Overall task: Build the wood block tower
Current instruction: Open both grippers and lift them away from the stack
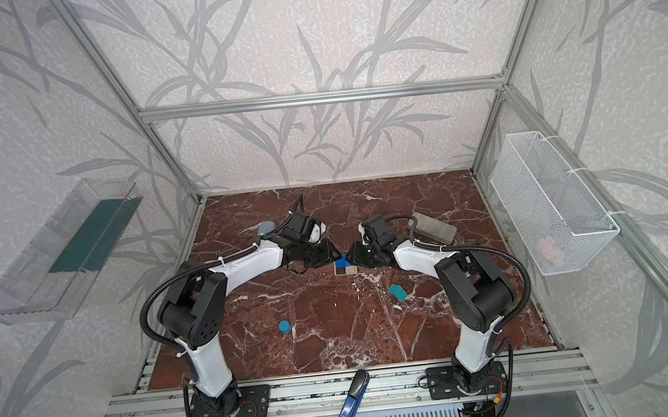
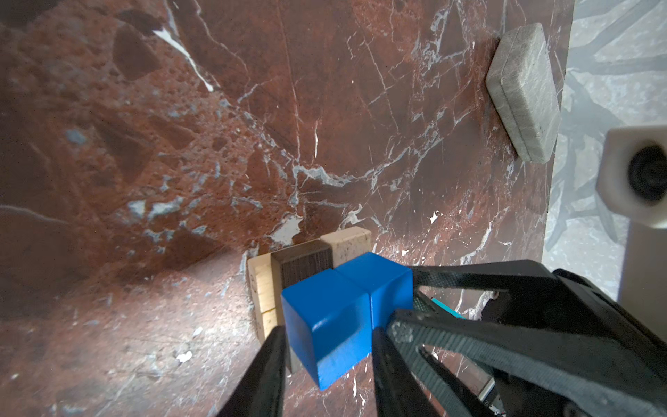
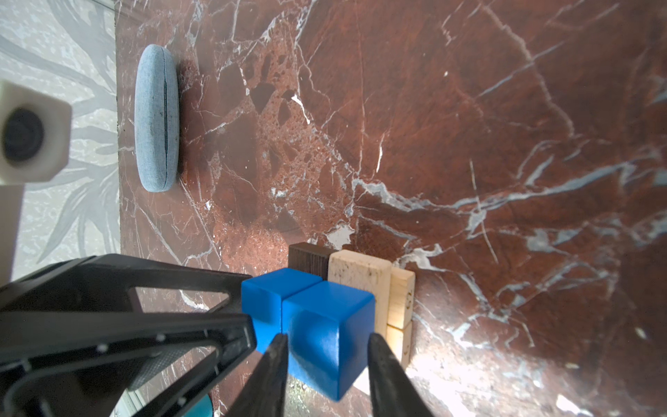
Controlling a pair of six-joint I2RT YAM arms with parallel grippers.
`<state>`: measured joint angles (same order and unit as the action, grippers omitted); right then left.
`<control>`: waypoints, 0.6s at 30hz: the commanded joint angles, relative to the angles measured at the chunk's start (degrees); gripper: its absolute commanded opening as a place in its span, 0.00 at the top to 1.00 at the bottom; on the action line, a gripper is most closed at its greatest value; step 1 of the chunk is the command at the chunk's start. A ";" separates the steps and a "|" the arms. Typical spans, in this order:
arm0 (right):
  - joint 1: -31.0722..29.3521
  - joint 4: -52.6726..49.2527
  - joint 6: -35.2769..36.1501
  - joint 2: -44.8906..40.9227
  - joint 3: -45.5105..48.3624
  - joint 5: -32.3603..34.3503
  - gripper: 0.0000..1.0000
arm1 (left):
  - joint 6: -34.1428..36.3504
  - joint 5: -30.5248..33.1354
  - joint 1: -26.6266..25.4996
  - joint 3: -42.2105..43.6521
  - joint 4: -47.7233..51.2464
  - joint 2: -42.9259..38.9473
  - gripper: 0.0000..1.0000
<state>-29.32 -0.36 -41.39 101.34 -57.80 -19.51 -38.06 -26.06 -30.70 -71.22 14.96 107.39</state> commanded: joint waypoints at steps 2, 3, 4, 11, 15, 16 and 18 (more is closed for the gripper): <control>-0.21 -1.56 0.17 -0.44 -0.92 1.04 0.58 | 0.45 0.31 -0.24 -1.69 1.18 -0.11 0.60; -0.19 -1.70 0.20 -0.79 -0.83 1.20 0.57 | 0.51 0.48 -0.24 -1.56 1.19 -0.36 0.59; -0.16 -1.83 0.24 -1.25 -0.68 1.35 0.56 | 0.53 0.65 -0.31 -1.42 1.25 -0.72 0.59; -0.19 -2.86 0.76 -4.49 0.21 2.60 0.53 | 1.44 2.24 -0.25 -0.69 2.90 -3.70 0.56; -0.12 -5.35 2.04 -7.85 0.32 4.59 0.51 | 4.17 6.66 -0.29 -1.10 8.35 -6.59 0.56; -0.03 -6.21 2.47 -9.10 0.50 5.50 0.51 | 5.18 8.49 -0.28 -1.32 10.64 -7.62 0.56; 0.02 -7.20 3.22 -11.44 1.04 7.12 0.50 | 6.82 12.18 -0.24 -1.63 14.93 -9.83 0.56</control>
<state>-29.32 -4.78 -40.05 93.97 -57.63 -15.38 -34.81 -20.05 -30.72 -71.22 22.35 101.80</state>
